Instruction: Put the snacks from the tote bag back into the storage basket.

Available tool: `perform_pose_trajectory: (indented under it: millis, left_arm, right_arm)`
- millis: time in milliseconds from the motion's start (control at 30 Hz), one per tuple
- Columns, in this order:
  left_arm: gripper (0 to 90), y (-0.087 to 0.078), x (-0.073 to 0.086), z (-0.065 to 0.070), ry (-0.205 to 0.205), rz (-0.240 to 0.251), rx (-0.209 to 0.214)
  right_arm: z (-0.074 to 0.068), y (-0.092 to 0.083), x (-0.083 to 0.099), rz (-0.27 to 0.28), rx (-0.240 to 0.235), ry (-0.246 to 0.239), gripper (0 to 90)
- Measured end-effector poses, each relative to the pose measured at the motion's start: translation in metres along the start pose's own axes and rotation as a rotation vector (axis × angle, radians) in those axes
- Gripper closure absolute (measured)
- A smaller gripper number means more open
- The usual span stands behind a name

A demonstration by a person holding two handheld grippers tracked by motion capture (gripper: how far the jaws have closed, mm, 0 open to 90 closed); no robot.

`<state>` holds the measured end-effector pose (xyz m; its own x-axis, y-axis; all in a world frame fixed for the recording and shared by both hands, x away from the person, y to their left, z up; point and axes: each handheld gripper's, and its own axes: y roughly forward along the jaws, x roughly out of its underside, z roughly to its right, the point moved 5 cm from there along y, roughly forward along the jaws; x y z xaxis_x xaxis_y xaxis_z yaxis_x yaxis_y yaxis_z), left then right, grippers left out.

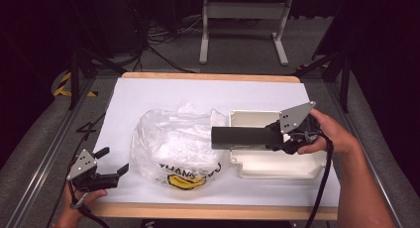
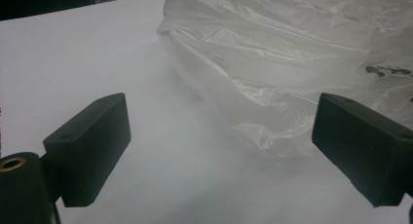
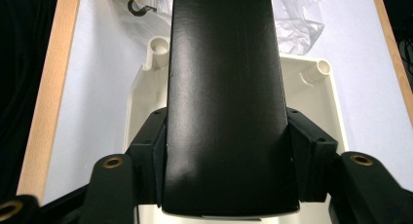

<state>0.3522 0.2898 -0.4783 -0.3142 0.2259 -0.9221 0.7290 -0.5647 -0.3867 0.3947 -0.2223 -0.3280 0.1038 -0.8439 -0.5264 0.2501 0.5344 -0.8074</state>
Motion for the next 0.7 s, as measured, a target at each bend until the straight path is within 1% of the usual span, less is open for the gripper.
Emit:
perform_pose_trajectory:
  millis: [167,267,467,500,567,700]
  left_arm:
    - [8.1,0.0,0.0,0.0,-0.002,0.001,0.001]
    - [8.1,0.0,0.0,0.0,-0.001,0.0,0.001]
    - [8.1,0.001,0.0,0.0,-0.002,-0.001,0.0]
    - [8.1,0.001,0.0,0.0,-0.001,-0.002,0.0]
    - [8.1,0.001,0.0,0.0,-0.002,-0.003,0.0]
    - [8.1,0.001,0.0,0.0,-0.002,-0.004,-0.002]
  right_arm:
    - [0.0,-0.007,0.007,0.003,0.012,0.012,42.8]
    - [0.001,-0.011,0.013,-0.01,0.015,0.021,42.8]
    - [0.001,-0.019,0.028,-0.02,0.029,0.044,42.8]
    - [0.001,-0.019,0.028,-0.02,0.029,0.044,42.8]
    - [0.001,-0.022,0.035,-0.025,0.031,0.057,42.8]
    - [0.001,-0.024,0.042,-0.032,0.035,0.066,42.8]
